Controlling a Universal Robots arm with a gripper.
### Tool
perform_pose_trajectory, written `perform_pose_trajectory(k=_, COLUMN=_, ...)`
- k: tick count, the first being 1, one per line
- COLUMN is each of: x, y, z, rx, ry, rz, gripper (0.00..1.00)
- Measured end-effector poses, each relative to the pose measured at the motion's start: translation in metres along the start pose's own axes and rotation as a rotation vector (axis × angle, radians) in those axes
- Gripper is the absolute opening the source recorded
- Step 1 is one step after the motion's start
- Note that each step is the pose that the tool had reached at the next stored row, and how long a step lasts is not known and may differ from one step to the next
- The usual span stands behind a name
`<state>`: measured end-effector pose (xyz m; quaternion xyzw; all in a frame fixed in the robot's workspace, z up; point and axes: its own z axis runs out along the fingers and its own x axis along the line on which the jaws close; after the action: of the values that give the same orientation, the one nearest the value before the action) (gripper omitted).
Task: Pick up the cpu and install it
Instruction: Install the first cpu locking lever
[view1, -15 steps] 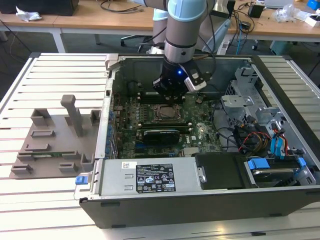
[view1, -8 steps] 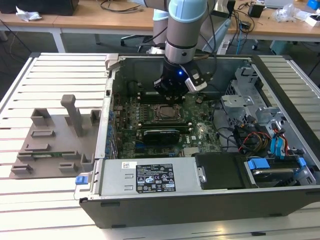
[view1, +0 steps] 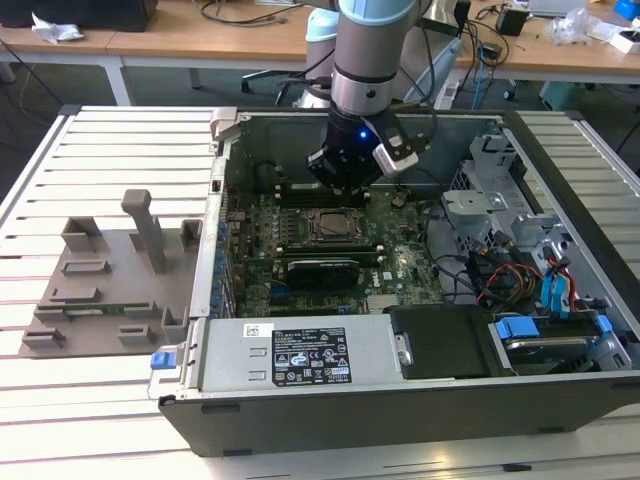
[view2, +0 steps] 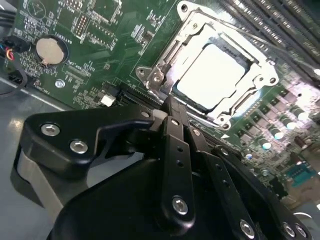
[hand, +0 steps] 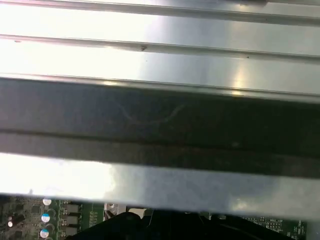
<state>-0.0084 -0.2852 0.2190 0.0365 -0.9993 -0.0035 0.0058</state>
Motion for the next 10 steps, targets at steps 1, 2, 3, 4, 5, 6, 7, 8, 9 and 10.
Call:
perform_pose_trajectory(k=1, x=0.0, y=-0.0007, z=-0.0004, rx=0.0079, ry=0.0004, rz=0.0, gripper=0.11)
perform_pose_trajectory(k=2, x=0.0002, y=-0.0016, z=-0.0009, rx=0.0156, ry=0.0012, rz=0.0, gripper=0.11)
perform_pose_trajectory(k=3, x=0.0002, y=-0.0027, z=-0.0012, rx=0.0221, ry=0.0017, rz=0.0, gripper=0.11)
perform_pose_trajectory(k=4, x=0.0003, y=-0.004, z=-0.0014, rx=0.0269, ry=0.002, rz=0.0, gripper=0.11)
perform_pose_trajectory(k=5, x=0.0004, y=-0.0053, z=-0.0016, rx=0.0291, ry=0.0021, rz=0.0, gripper=0.11)
perform_pose_trajectory(k=6, x=0.0006, y=-0.0068, z=-0.002, rx=0.0299, ry=0.0023, rz=0.0, gripper=0.11)
perform_pose_trajectory(k=7, x=0.0008, y=-0.0104, z=-0.0028, rx=0.03, ry=0.0021, rz=0.0, gripper=0.11)
perform_pose_trajectory(k=8, x=0.0009, y=-0.0119, z=-0.0031, rx=0.0301, ry=0.0022, rz=0.0, gripper=0.11)
perform_pose_trajectory(k=9, x=0.001, y=-0.013, z=-0.0033, rx=0.0302, ry=0.0022, rz=0.0, gripper=0.11)
perform_pose_trajectory(k=10, x=0.0012, y=-0.0161, z=-0.0035, rx=0.0301, ry=0.0022, rz=0.0, gripper=0.11)
